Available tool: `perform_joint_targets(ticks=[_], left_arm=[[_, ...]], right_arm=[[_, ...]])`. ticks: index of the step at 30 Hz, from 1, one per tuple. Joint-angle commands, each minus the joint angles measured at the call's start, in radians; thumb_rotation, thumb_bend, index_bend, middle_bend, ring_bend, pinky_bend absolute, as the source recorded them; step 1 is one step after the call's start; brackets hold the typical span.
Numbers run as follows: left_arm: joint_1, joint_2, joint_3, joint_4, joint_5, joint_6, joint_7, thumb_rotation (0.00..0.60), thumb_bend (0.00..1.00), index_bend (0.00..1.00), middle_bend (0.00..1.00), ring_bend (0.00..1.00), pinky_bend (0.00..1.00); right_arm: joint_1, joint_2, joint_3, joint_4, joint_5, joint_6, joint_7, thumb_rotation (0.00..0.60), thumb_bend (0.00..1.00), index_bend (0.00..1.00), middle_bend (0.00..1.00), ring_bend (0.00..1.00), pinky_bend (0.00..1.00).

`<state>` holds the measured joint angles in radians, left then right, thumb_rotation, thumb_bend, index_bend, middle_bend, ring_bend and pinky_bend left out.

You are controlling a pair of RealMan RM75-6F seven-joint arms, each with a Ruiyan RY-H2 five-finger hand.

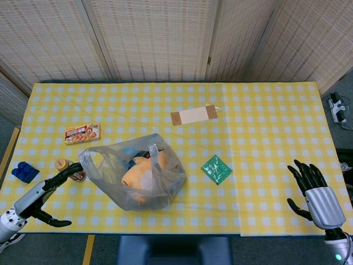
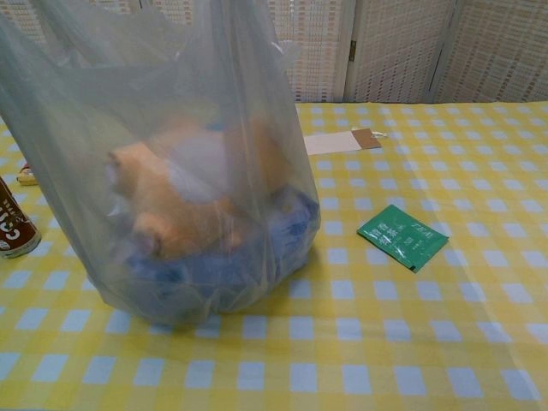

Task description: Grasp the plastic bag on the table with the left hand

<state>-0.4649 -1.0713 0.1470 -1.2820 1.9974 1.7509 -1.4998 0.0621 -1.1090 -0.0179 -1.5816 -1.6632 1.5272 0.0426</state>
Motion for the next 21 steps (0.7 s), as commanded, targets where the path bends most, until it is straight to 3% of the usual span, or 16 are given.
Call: perform_joint_targets(ticks=[1, 21], left_arm=[[-0.022, 0.009, -0.003, -0.011, -0.002, -0.005, -0.001, 0.600, 0.13, 0.01, 0.00, 0.00, 0.00], [-0.128, -0.016, -0.010, -0.046, -0.029, -0.080, -0.002, 0.600, 0.13, 0.03, 0.02, 0.00, 0.00]], right_arm=[[0.005, -0.001, -0.001, -0.001, 0.004, -0.013, -0.007, 0.600, 0.34, 0.00, 0.00, 0.00, 0.00], [0.014, -0.002, 0.005, -0.006, 0.029, -0.040, -0.021, 0.600, 0.34, 0.00, 0.00, 0.00, 0.00]])
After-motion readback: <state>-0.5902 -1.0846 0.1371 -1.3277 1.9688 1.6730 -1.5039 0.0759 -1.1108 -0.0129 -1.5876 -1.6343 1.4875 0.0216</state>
